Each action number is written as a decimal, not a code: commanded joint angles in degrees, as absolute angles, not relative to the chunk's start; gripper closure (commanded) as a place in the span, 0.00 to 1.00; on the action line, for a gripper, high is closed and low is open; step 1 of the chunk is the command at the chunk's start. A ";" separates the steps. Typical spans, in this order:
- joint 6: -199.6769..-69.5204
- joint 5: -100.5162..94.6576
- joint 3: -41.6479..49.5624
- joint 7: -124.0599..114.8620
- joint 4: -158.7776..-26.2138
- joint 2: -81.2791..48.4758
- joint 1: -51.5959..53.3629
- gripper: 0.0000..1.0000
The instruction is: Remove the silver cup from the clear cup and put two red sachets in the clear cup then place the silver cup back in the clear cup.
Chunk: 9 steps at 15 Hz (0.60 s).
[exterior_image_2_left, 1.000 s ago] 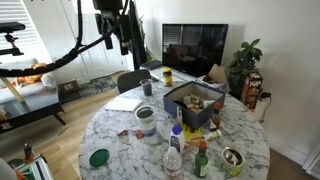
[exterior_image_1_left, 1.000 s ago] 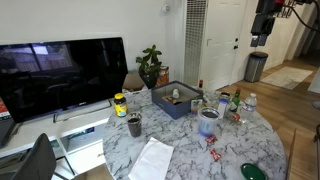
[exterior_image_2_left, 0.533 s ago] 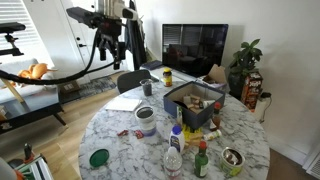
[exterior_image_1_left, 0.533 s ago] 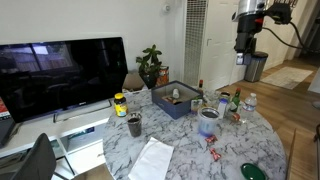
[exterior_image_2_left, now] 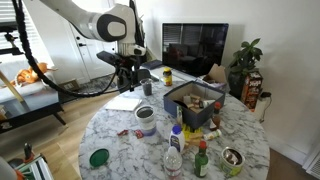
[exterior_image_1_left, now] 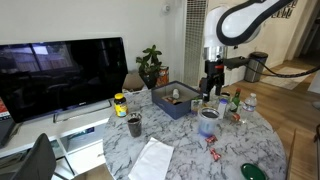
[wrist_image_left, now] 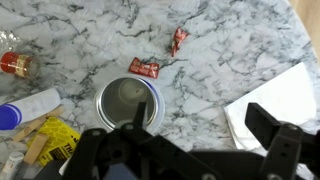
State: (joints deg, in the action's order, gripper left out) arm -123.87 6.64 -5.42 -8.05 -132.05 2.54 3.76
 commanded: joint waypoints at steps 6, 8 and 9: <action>-126.40 1.37 -4.77 -12.45 -130.80 -4.33 4.12 0.00; -128.49 -0.98 -3.65 -17.46 -130.01 -6.98 3.63 0.00; -128.68 0.05 -3.26 -17.26 -129.76 -7.85 3.26 0.00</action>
